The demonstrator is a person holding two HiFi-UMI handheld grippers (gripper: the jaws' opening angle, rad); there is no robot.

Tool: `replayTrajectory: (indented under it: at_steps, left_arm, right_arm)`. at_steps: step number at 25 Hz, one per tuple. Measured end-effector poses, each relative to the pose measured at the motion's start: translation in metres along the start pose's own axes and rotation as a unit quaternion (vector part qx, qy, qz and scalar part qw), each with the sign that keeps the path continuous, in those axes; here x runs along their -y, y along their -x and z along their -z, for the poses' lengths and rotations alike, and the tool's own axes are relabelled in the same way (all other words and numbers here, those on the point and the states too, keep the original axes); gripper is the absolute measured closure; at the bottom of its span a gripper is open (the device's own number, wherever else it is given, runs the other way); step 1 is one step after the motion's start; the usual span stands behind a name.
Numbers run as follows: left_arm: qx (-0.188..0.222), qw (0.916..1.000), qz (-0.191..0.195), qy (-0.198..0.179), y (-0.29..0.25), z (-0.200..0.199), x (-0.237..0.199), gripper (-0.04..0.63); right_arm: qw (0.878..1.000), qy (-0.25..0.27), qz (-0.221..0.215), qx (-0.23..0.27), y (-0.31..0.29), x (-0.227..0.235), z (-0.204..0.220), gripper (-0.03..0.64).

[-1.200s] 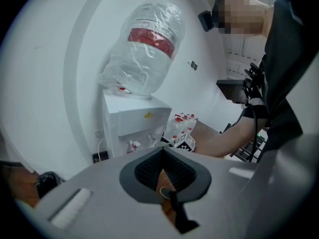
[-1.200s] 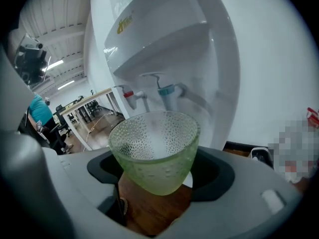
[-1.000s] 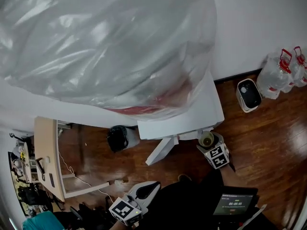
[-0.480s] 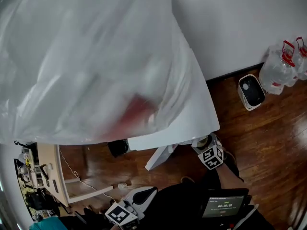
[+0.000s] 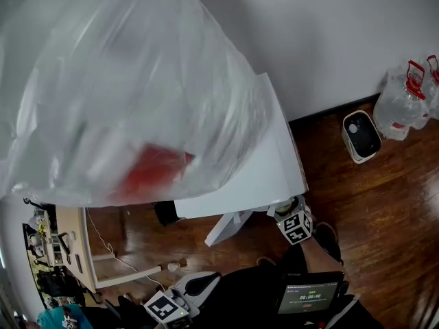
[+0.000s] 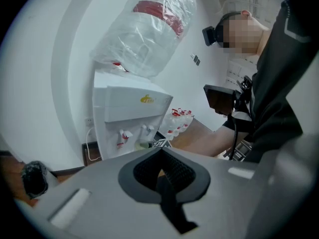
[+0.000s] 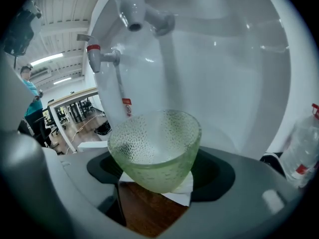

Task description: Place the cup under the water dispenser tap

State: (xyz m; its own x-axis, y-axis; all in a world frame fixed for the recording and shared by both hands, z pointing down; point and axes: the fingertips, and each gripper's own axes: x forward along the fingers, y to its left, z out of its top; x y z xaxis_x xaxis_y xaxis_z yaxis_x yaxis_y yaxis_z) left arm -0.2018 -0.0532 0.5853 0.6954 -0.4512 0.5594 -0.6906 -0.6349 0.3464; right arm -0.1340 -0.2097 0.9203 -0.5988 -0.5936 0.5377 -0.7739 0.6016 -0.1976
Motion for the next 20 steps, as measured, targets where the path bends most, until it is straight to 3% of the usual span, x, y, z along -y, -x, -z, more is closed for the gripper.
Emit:
replayTrajectory:
  at_steps: [3,8,12,17,20]
  left_arm:
    - [0.003,0.9999,-0.011,0.003,0.001,-0.005,0.002,0.595]
    - [0.009,0.9997,-0.022,0.011,-0.002,-0.016,0.003,0.595]
    - [0.012,0.9998,-0.013,0.011,-0.006,-0.032,0.016,0.595]
    - [0.032,0.9991,0.017,0.023,-0.003,-0.069,0.039,0.595]
    - [0.048,0.9982,0.024,0.029,0.014,-0.091,0.054,0.595]
  right_arm:
    - [0.999,-0.024,-0.014,-0.019,-0.003,-0.002,0.011,0.227]
    - [0.997,-0.048,-0.028,-0.053,0.001,-0.002,0.025,0.150]
    - [0.995,-0.050,-0.034,-0.076,0.032,0.000,0.026,0.150]
    - [0.995,-0.018,-0.037,-0.090,0.096,0.004,-0.006,0.187]
    - [0.994,0.019,-0.064,-0.082,0.139,-0.011,-0.046,0.221]
